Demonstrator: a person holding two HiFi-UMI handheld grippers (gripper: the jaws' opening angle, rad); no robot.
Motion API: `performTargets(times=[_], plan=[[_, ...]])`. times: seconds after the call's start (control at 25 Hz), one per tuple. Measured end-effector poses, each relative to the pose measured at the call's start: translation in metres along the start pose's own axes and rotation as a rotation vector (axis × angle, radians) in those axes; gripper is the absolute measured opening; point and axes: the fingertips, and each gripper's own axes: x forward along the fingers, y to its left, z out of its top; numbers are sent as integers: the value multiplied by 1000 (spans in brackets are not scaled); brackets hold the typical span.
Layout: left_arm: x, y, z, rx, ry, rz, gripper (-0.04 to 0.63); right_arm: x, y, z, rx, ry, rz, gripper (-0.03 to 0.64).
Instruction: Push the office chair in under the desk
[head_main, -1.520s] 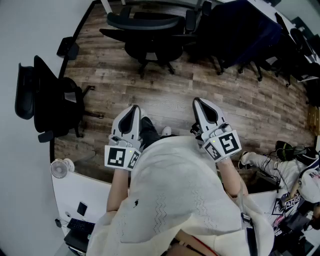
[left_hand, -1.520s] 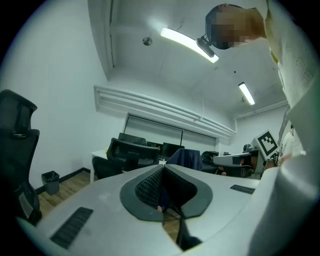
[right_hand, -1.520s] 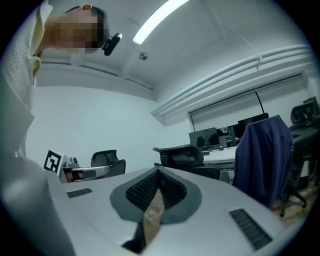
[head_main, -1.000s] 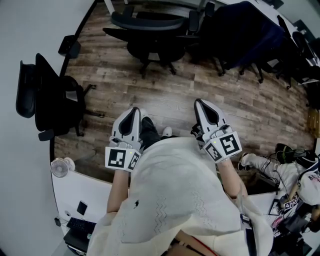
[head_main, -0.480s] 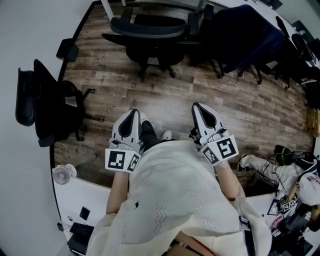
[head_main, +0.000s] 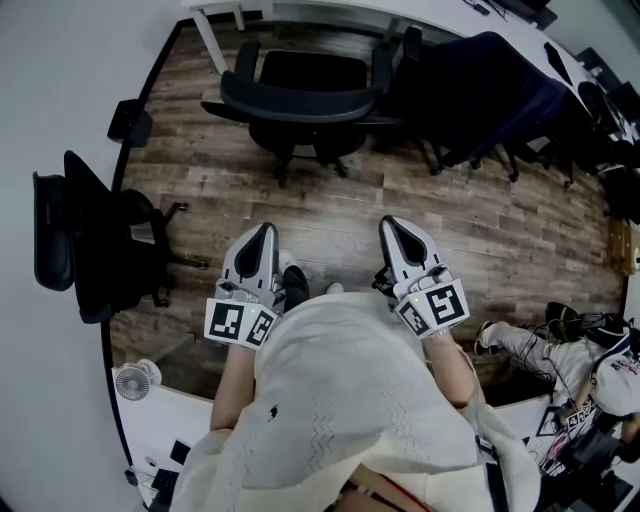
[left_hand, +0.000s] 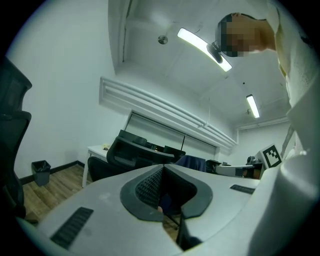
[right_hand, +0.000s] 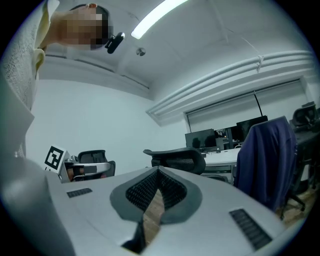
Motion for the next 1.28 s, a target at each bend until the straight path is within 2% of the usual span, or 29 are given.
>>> performTargets(times=[0.32, 0.52, 0.8, 1.0, 1.28], plan=[[38, 40, 7, 46, 31, -48, 14, 50, -2, 4, 3, 6, -31, 2], [58, 67, 14, 71, 44, -68, 14, 75, -6, 3, 10, 20, -87, 2], [72, 100, 21, 118, 67, -108, 14, 104, -8, 4, 17, 30, -150, 2], [73, 125, 22, 140, 89, -107, 14, 119, -6, -1, 9, 37, -191, 2], [74, 144, 24, 183, 95, -94, 14, 124, -3, -5, -79, 66, -214, 2]])
